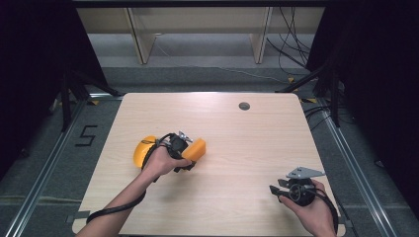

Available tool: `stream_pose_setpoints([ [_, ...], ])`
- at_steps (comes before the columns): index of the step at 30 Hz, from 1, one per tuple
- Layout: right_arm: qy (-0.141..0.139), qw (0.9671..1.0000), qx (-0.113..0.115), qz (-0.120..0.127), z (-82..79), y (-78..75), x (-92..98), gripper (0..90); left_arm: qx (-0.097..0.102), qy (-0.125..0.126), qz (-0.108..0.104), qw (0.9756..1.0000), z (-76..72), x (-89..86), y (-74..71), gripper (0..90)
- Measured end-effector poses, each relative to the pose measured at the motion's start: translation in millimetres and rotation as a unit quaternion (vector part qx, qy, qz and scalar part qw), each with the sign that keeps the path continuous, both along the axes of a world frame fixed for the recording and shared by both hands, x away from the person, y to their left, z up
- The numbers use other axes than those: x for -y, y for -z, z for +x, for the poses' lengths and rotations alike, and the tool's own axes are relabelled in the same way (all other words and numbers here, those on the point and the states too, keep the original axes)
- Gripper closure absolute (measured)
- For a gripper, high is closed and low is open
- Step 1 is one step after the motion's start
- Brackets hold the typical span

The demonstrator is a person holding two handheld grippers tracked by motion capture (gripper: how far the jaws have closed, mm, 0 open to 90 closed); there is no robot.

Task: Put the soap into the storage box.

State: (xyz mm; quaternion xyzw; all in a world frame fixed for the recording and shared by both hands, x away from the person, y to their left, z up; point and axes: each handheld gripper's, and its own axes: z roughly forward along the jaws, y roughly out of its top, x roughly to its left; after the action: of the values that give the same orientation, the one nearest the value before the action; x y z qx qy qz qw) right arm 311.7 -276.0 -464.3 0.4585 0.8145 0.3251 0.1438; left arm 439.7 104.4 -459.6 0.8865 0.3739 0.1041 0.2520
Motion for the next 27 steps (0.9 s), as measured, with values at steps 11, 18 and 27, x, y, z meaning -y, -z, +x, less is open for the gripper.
stream_pose_setpoints([
  [11, 0.005, 0.9999, -0.011, 0.005, -0.2, 0.8, -1.1, 56.7, -0.016, 0.000, 0.019, 0.9997, 8.3, 7.7, 10.2, 40.7],
  [18, -0.001, 1.0000, -0.008, 0.004, 0.4, 1.7, -1.1, 56.7, -0.021, 0.004, 0.029, 0.9993, 11.6, 13.7, 17.2, 50.4],
  [27, -0.002, 1.0000, -0.006, 0.005, 0.6, 3.6, -1.4, 56.6, -0.013, -0.013, 0.038, 0.9991, 11.2, 14.8, 17.8, 60.5],
])
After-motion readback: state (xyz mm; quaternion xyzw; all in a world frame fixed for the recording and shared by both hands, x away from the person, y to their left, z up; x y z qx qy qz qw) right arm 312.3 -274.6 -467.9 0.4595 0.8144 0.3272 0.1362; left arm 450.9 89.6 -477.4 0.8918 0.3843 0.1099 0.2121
